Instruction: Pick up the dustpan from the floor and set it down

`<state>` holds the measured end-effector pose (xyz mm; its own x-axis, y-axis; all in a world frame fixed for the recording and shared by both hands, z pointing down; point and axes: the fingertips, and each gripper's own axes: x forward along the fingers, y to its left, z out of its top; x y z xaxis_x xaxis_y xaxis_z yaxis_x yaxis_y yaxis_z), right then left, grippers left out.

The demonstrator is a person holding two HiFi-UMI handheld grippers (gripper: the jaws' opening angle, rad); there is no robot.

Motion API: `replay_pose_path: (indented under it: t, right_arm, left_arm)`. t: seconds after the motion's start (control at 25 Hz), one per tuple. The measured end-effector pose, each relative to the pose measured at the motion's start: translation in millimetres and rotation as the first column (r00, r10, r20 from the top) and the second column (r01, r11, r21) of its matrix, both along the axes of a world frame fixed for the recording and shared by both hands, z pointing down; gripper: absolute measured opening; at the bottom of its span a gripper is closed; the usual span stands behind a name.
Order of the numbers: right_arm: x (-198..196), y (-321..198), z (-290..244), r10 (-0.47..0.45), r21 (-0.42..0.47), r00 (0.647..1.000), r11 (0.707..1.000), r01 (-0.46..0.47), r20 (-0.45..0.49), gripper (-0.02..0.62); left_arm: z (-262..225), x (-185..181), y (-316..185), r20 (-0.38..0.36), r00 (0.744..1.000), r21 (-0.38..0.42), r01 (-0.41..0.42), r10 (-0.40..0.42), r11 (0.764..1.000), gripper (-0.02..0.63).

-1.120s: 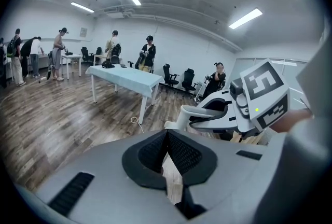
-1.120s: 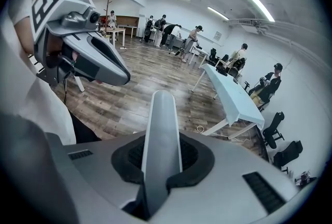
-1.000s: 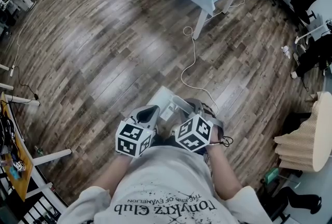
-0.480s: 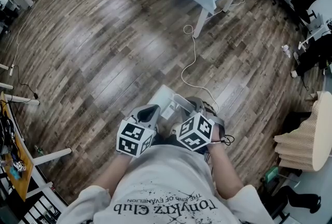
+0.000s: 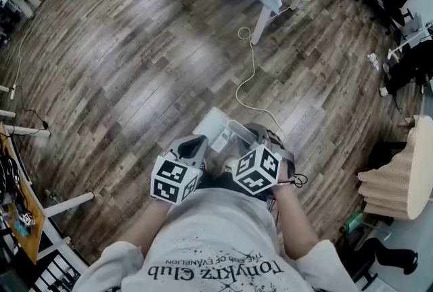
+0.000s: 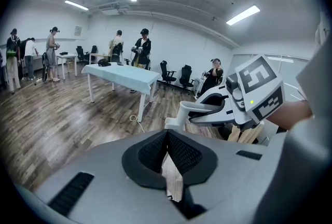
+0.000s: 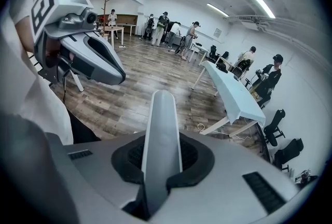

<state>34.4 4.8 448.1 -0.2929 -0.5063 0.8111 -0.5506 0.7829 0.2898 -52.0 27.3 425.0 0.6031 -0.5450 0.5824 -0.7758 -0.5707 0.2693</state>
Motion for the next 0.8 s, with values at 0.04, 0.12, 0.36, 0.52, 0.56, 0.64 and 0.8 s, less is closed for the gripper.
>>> replay_pose_path:
  t: [0.04,0.12,0.36,0.52,0.56,0.64,0.8]
  right_arm:
    - [0.0,-1.9,1.8,0.002,-0.003,1.000,1.000,-0.002,0.000,0.066]
    - [-0.7,-5.9,5.4,0.005,-0.008,1.000,1.000,-0.005,0.001,0.066]
    - [0.7,-15.1,17.5,0.016,-0.014,1.000,1.000,-0.016,-0.002,0.066]
    - [0.0,-20.3,31.8,0.014,-0.019,1.000,1.000,-0.014,-0.002,0.066]
    - [-0.4,-21.5,35.8,0.011,-0.020,1.000,1.000,-0.011,-0.004,0.066]
    - [-1.0,-24.4,44.2,0.007,-0.021,1.000,1.000,-0.007,-0.006,0.066]
    - [-2.5,-30.8,59.6,0.013,-0.025,1.000,1.000,-0.013,-0.005,0.066]
  left_arm:
    - [1.2,-0.6,-2.1,-0.001,1.000,0.000,-0.002,0.002,1.000,0.023]
    - [3.4,-2.4,-7.0,-0.007,1.000,-0.003,-0.004,0.004,1.000,0.023]
    - [9.3,-6.5,-20.2,-0.010,1.000,-0.010,0.000,-0.001,1.000,0.023]
    - [14.3,-7.3,-26.7,-0.023,1.000,-0.011,-0.003,0.003,1.000,0.023]
    - [15.6,-7.4,-27.9,-0.026,1.000,-0.012,-0.003,0.003,1.000,0.023]
    - [18.4,-8.4,-31.0,-0.027,1.000,-0.013,-0.002,0.002,1.000,0.023]
    - [24.5,-12.5,-37.4,-0.028,1.000,-0.011,0.010,-0.010,1.000,0.023]
